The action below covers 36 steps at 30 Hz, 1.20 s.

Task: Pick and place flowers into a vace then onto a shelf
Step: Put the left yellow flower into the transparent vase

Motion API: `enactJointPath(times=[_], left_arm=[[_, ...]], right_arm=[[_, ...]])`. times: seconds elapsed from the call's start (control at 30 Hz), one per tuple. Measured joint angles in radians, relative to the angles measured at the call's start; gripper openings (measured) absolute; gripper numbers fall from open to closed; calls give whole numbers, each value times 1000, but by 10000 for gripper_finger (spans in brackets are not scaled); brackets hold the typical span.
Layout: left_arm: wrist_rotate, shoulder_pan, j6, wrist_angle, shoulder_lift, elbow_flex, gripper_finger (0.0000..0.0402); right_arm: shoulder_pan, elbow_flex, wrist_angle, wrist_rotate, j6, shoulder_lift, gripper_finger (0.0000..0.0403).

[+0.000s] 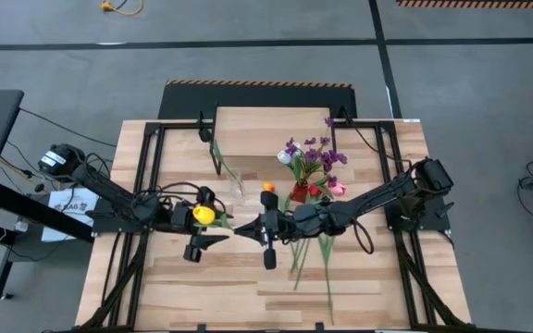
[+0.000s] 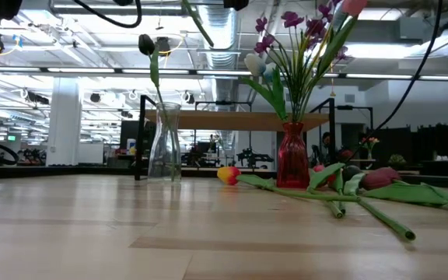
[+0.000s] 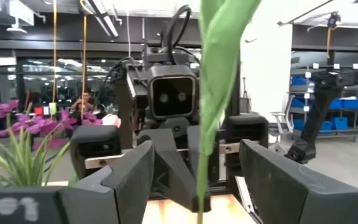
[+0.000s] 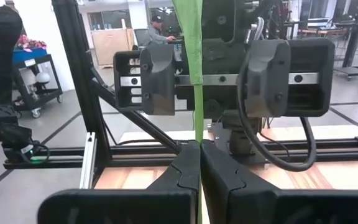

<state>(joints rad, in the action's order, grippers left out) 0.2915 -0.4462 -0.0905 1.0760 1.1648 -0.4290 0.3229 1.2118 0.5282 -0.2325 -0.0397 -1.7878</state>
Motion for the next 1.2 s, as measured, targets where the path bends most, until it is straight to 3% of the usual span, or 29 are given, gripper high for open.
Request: enactJointPath(times=[0.4,0.57,0.8,1.2], left_arm=[[1,21,8,-3,0,0,215],[10,21,-24,1,0,0,159],[23,21,-78,5,0,0,15],[25,21,-88,-4,0,0,2]], right_arm=[[-5,0,0,18,-13,0,0],[-5,0,0,21,-14,0,0],[-6,-1,0,17,-15,0,0],[-5,-1,-3,5,-13,0,14]])
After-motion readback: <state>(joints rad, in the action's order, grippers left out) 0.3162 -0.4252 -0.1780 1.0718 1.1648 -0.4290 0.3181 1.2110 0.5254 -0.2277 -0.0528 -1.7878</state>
